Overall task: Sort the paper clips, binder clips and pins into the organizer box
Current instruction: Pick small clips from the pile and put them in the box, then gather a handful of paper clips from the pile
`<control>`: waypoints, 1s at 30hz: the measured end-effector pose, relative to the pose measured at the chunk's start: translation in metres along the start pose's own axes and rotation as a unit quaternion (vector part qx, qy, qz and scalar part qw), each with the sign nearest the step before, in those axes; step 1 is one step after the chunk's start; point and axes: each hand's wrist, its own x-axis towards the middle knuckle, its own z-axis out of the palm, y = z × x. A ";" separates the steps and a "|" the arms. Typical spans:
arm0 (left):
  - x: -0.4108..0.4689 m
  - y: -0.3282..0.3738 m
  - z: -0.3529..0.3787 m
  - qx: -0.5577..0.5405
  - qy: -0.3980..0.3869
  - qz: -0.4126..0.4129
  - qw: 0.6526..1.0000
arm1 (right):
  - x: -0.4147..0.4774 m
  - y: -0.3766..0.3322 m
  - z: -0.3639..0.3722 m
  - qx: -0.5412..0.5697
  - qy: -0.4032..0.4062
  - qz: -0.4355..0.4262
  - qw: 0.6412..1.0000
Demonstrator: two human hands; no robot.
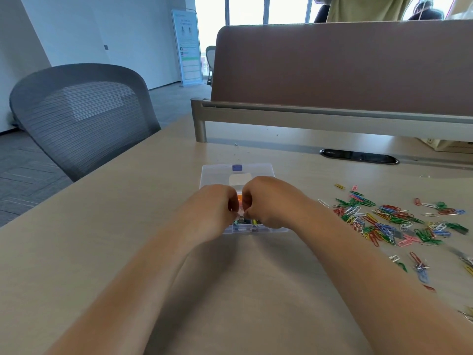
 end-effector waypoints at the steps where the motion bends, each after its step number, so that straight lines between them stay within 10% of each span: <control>1: 0.000 0.000 0.000 0.002 0.000 0.000 1.000 | 0.000 0.000 0.000 -0.002 0.002 -0.001 1.000; 15: -0.012 0.009 -0.017 -0.071 0.101 0.013 0.992 | -0.022 -0.001 -0.027 0.040 0.030 -0.020 0.999; 30: -0.021 0.160 0.017 -0.102 -0.007 0.151 0.983 | -0.148 0.115 -0.062 0.022 0.041 0.110 0.993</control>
